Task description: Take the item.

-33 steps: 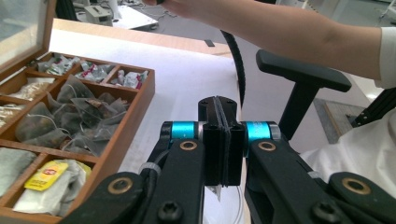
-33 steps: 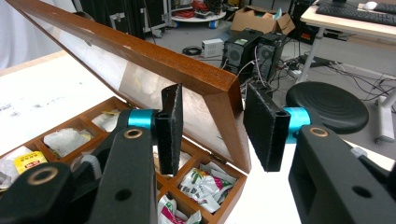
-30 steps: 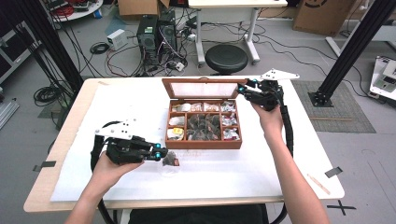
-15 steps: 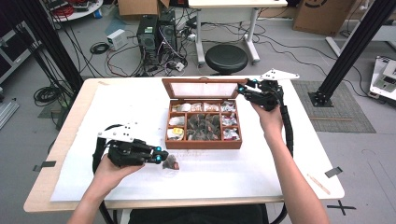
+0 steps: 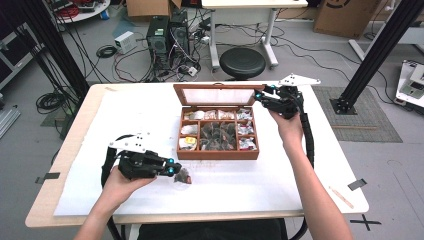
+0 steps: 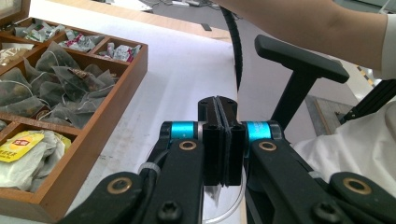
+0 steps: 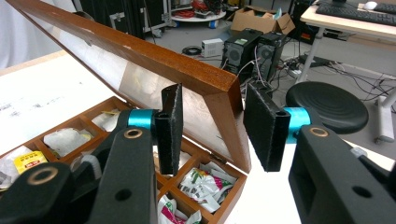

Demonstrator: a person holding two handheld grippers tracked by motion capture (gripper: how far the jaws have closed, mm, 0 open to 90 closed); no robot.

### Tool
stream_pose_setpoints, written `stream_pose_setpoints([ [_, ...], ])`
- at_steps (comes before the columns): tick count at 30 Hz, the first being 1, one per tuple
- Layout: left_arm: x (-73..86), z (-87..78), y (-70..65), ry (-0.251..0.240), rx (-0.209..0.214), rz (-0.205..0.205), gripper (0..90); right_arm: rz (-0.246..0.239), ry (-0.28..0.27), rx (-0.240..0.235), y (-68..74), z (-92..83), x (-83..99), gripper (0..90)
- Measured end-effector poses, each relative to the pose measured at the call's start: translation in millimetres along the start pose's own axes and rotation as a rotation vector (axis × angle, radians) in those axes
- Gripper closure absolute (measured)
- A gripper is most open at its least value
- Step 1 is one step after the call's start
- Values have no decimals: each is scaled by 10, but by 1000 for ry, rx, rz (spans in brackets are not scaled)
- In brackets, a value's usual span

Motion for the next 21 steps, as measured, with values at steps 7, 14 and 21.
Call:
stream_pose_setpoints([
  [7,15,2,13,1,-8,-8,859,0,0,0,0,0,0,592],
  [14,-1,6,16,-12,-32,-10,731,0,0,-1,0,0,1,592],
  [21,-19,-14,46,-32,-85,-19,641,1,-1,-1,-1,1,1,592],
])
Point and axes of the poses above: each handheld gripper's, and its own axes: z roughly forward along the jaws, x roughly out of its underside, y roughly to its left, the point moved 1 cm from there along z, roughly forward along the jaws, and after that the axes turned 1 degree about y, right-handed, at the moved point
